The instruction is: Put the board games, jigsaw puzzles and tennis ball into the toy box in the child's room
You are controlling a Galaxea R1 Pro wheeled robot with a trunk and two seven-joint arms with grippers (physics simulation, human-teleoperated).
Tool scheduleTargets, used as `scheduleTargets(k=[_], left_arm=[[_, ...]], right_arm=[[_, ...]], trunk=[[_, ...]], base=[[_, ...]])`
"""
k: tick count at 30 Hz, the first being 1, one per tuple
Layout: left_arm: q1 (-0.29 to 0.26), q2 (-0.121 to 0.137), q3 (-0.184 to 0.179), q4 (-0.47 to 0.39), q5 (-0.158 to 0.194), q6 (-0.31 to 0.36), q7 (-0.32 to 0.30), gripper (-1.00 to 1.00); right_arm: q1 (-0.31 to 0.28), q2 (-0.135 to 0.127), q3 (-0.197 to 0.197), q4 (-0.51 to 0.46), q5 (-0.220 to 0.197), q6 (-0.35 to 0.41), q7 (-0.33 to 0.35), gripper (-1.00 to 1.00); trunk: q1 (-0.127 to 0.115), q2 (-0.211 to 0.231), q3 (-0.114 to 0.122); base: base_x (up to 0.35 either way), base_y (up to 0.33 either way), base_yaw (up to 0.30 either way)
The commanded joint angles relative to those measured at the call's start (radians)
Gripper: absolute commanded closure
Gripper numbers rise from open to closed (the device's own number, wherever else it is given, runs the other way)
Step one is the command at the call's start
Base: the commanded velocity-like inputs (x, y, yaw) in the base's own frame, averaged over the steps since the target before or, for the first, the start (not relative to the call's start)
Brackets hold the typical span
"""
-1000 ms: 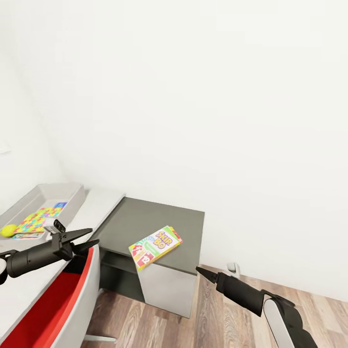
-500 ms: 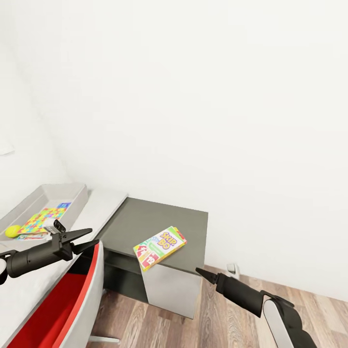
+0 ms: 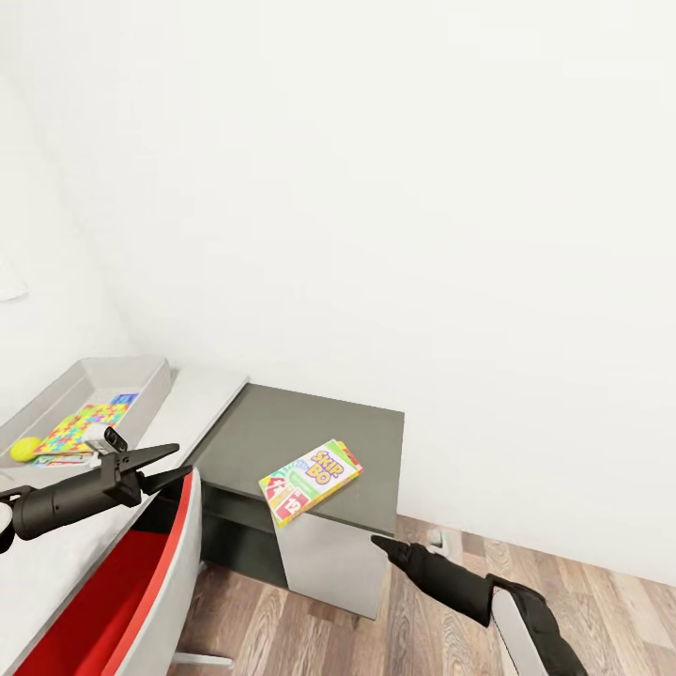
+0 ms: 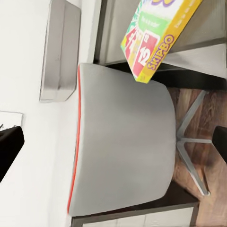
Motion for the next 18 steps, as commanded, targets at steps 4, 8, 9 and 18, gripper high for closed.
scheduleTargets(k=[4, 8, 9, 18], left_arm=[[-0.001, 0.0, 0.0, 0.0, -0.003, 0.004, -0.005, -1.0], [-0.001, 0.0, 0.0, 0.0, -0.003, 0.004, -0.005, -1.0], [-0.001, 0.0, 0.0, 0.0, -0.003, 0.004, -0.005, -1.0], [-0.001, 0.0, 0.0, 0.0, -0.003, 0.004, -0.005, -1.0]], right_arm=[[-0.055, 0.018, -0.003, 0.124, -0.001, -0.043, 0.003, -1.0], [-0.1, 0.052, -0.003, 0.229, 0.0, -0.092, 0.003, -1.0], [-0.112, 0.061, -0.003, 0.255, 0.001, -0.105, 0.003, -1.0], [-0.231, 0.105, -0.009, 0.47, -0.005, -0.223, 0.002, -1.0]], trunk=[[0.001, -0.002, -0.002], [0.001, -0.002, -0.002], [0.001, -0.002, -0.002], [0.001, -0.002, -0.002]], base=[[0.0, 0.013, 0.0], [0.0, 0.074, 0.0], [0.0, 0.112, 0.0], [0.0, 0.057, 0.0]])
